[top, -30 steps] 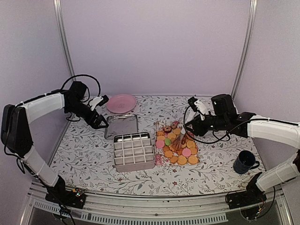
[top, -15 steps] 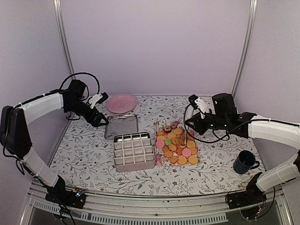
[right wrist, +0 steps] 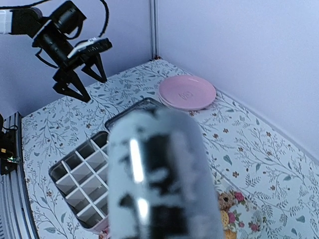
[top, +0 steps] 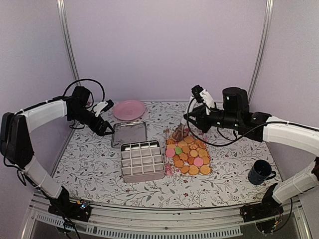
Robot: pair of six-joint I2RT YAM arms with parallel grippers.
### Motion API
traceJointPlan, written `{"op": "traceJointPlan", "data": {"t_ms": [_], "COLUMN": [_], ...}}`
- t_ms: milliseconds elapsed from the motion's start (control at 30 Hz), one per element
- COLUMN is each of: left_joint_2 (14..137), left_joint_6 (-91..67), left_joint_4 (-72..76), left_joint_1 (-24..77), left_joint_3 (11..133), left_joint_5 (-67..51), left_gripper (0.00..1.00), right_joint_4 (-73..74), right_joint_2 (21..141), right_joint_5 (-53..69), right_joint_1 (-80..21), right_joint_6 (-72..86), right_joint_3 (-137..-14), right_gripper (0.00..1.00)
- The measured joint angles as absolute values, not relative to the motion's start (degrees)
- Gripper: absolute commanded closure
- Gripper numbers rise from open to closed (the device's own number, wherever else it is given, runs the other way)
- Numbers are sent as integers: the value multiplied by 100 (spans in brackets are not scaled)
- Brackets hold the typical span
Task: Pack the cookies
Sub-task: Place the fake cookies in the empty pocket of the box.
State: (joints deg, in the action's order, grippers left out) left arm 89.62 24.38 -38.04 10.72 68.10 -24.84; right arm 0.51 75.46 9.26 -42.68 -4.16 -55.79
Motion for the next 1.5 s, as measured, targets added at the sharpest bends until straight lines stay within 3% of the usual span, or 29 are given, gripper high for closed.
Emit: {"op": "traceJointPlan", "data": {"t_ms": [500,1000,1133,1267,1500], "left_joint_2": [9115,9146,9146,9144,9144], "left_joint_6": [2386,2423,2423,2425,2429], "left_joint_4": [-3623,-3428,-3406,-3404,-3367], "left_joint_1": [311,292,292,292,292], "left_joint_3": [6169,6071,6036,6031,6031], "left_joint_5": [-2239,-2222,-2235,-2246,-2270], "left_gripper": [3,3,3,3,3], "right_joint_4": [-821,-982,-989,-1022,-1022], "right_joint_2": [10770,11730,11830,11893,11896], "right_joint_5": [1715,1824,1811,1806,1769], "right_joint_1": [-5502,-5588,-5588,-5588,-5588], "right_joint_6": [-460,-563,-598,-611,-635], "right_joint_3": [-8302,-9135,-9137,-9142,-9144], "right_gripper": [100,98,93,73,64]}}
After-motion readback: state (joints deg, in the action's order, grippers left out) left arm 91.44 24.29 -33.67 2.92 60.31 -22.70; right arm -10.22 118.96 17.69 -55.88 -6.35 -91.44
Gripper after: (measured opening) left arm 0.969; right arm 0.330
